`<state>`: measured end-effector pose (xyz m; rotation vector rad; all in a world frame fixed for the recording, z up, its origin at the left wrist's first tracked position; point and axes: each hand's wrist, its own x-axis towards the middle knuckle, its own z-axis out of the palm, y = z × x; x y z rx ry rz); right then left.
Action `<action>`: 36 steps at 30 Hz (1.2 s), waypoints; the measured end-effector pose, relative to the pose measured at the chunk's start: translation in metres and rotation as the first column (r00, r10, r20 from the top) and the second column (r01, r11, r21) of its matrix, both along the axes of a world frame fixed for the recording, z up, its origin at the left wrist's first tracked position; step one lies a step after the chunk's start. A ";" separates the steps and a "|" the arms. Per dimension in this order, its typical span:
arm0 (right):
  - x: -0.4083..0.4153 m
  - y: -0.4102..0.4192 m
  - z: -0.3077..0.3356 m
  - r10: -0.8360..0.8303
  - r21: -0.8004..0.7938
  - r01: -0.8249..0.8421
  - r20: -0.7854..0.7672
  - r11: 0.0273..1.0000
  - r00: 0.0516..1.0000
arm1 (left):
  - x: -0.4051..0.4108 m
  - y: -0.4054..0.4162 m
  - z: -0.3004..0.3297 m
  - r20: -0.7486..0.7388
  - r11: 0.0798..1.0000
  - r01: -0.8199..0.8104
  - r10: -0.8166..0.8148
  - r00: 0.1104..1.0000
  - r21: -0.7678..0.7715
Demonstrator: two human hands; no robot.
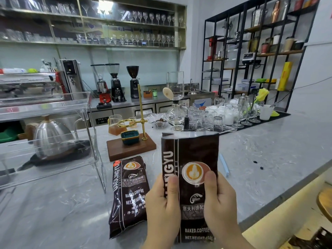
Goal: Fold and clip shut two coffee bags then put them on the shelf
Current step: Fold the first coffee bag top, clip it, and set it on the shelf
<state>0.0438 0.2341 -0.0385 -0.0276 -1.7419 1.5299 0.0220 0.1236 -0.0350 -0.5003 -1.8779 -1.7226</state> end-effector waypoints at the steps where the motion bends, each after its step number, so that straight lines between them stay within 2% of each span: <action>1: -0.002 0.000 0.004 -0.009 0.031 0.009 0.001 0.999 1.000 | 0.000 0.000 0.001 0.005 1.000 0.001 -0.001 1.000 0.010; 7: -0.018 0.003 0.021 -0.028 0.133 0.040 -0.094 0.990 0.995 | -0.010 -0.002 0.015 -0.049 0.994 -0.101 0.102 0.994 0.031; 11: -0.025 0.002 0.003 -0.031 0.120 0.035 -0.042 0.992 0.999 | -0.009 -0.001 -0.003 -0.021 0.995 -0.101 0.101 0.995 0.023; 17: -0.029 0.005 0.013 -0.030 0.133 0.043 -0.100 0.990 0.995 | -0.013 0.002 0.004 -0.065 0.995 -0.103 0.104 0.992 0.016; 20: -0.030 0.000 0.003 -0.029 0.106 0.032 -0.036 0.994 0.999 | -0.018 0.000 -0.001 -0.029 0.993 -0.112 0.111 0.993 -0.038; 24: -0.028 0.002 0.007 0.078 0.028 -0.078 -0.008 0.997 0.997 | -0.015 -0.004 0.006 0.091 0.999 0.030 -0.031 0.995 0.013; 27: -0.023 0.006 0.006 0.249 -0.042 -0.247 0.063 0.968 0.966 | -0.013 -0.013 0.008 0.217 0.972 0.228 -0.234 0.948 0.055; 29: -0.019 0.010 0.006 0.317 -0.044 -0.314 0.102 0.949 0.943 | -0.015 -0.019 0.007 0.240 0.952 0.303 -0.304 0.922 0.043; 32: -0.018 0.016 0.010 0.344 -0.039 -0.342 0.109 0.939 0.933 | -0.016 -0.023 0.010 0.239 0.958 0.285 -0.285 0.928 0.032; 36: -0.021 0.019 0.016 0.372 -0.030 -0.371 0.089 0.928 0.924 | -0.016 -0.021 0.016 0.326 0.947 0.286 -0.319 0.890 0.145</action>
